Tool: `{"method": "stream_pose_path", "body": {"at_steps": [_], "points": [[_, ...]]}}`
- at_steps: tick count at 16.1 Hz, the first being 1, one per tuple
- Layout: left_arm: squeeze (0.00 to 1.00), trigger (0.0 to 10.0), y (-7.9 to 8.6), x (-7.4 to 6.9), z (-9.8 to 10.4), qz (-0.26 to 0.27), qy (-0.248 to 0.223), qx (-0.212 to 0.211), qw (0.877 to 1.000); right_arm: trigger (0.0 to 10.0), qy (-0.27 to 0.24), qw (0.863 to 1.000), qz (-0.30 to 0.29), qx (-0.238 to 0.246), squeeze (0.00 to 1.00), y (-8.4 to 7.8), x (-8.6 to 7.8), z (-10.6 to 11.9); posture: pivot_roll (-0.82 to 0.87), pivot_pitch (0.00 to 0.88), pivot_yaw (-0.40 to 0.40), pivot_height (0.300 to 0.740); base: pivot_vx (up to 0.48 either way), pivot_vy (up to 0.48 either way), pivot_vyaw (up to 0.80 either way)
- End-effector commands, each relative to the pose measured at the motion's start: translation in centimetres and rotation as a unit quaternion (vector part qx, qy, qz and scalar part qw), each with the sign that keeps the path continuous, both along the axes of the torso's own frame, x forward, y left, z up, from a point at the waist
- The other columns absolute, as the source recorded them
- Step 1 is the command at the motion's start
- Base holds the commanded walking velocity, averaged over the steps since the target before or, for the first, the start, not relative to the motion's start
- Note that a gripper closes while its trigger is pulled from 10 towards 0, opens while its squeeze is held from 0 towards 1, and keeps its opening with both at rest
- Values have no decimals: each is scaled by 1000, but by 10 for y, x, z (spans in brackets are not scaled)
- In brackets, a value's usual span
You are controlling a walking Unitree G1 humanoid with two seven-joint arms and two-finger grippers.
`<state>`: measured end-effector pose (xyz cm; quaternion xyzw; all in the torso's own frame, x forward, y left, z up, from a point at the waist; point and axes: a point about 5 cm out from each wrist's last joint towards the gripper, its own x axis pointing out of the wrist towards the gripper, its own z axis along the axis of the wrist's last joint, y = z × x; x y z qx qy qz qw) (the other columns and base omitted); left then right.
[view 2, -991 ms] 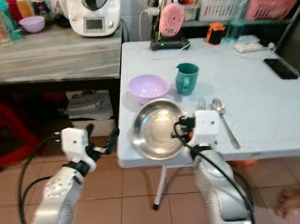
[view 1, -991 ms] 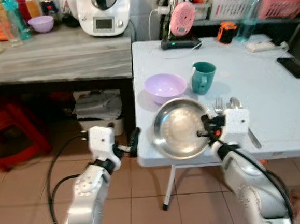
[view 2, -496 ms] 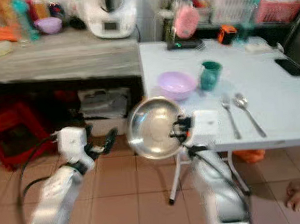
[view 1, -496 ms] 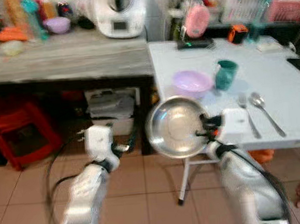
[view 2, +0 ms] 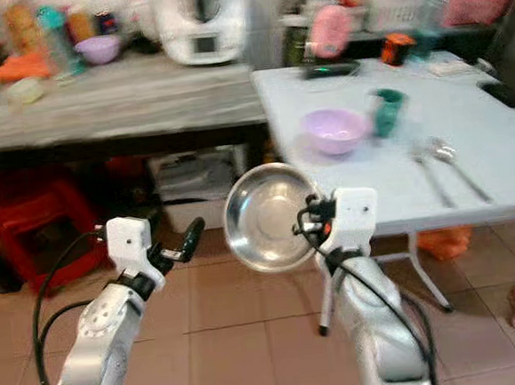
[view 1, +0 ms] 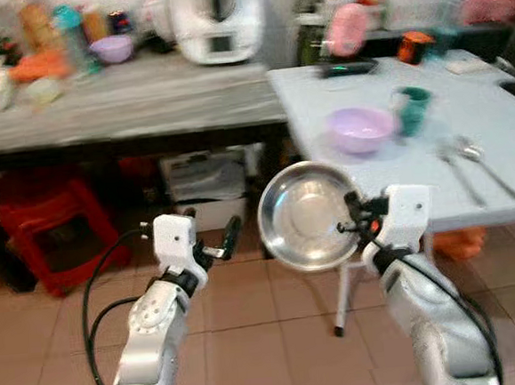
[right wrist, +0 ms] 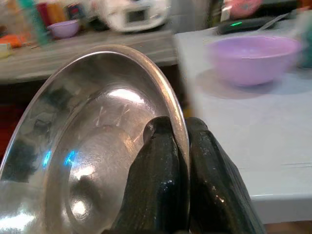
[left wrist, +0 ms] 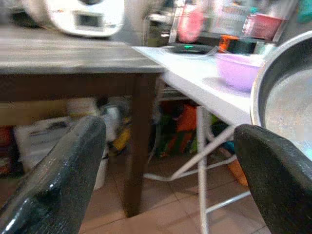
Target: Setting the table
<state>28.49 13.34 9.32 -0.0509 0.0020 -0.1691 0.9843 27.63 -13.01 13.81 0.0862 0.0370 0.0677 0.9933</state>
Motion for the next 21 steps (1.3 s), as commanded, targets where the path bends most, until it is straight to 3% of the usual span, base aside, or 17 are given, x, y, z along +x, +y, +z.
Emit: {"method": "stream_pose_path", "body": {"at_steps": [1,8,14,21], "points": [[0,10000,1,2,4,5,-8,6,1000,10000,-21,1000,4,-4,0,1,0,8,-74,0,-18,740,0,472,0],[0,10000,3,5,4,24,-10,13,1000,10000,-28,1000,7,-8,0,1,-3,9,-79,0,-18,740,0,472,142],[0,10000,15,8,8,56,-27,43,997,10000,-34,999,13,-9,0,0,-5,10,-79,0,-18,740,0,0,140],[0,10000,15,8,8,54,-26,33,998,10000,-40,999,24,-12,0,3,-9,11,-83,0,-17,740,234,0,590]]}}
